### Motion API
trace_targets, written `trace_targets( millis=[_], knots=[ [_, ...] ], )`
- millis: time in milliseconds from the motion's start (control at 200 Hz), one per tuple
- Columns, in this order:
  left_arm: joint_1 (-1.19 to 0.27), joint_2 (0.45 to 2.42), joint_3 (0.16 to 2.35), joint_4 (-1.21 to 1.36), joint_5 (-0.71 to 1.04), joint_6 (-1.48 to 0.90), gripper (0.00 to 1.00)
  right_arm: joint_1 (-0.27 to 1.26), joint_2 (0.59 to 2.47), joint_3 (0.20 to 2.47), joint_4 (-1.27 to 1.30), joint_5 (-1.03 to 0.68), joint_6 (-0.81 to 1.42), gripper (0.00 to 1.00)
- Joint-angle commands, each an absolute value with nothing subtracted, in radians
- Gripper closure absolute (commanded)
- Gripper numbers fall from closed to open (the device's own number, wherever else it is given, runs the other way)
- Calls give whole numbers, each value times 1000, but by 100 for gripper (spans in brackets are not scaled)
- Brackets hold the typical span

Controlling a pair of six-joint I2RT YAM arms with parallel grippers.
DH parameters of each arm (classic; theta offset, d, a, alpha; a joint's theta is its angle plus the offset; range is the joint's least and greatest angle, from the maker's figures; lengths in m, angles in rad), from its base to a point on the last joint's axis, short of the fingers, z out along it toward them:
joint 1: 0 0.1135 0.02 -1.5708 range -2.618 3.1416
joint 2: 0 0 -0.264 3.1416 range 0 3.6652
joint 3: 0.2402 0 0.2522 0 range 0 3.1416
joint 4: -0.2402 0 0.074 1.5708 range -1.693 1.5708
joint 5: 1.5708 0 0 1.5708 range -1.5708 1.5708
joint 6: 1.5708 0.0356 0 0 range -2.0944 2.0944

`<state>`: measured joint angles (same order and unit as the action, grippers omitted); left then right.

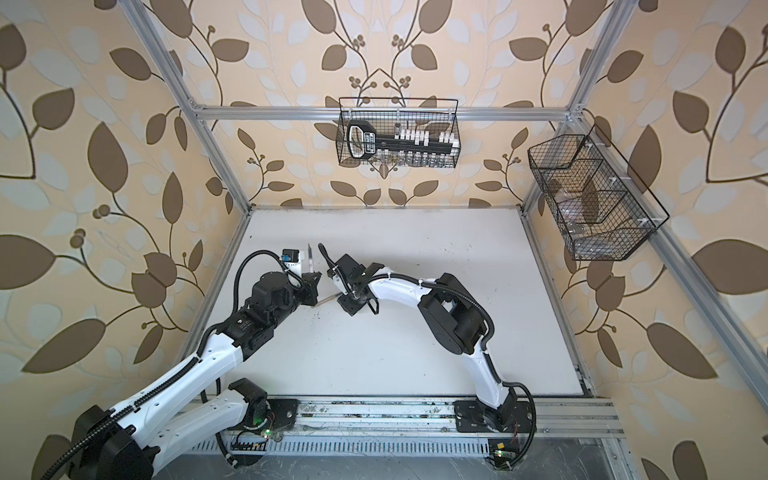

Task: Insert the pens into the pen caps
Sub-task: 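Reach the right gripper down to the pink cap and grasp it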

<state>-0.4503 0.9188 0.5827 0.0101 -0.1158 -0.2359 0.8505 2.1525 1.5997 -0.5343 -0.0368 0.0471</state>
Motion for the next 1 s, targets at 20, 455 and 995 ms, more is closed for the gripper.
trace_targets(
  millis=[20, 455, 995],
  knots=[
    [-443, 902, 597, 29, -152, -220, 100, 848, 2184, 1628, -507, -18, 29, 52],
    [-443, 904, 603, 16, -164, -210, 100, 840, 2194, 1614, -489, -20, 47, 69],
    [-443, 922, 615, 10, -143, -203, 100, 786, 1996, 1366, -508, -59, 28, 87]
  ],
)
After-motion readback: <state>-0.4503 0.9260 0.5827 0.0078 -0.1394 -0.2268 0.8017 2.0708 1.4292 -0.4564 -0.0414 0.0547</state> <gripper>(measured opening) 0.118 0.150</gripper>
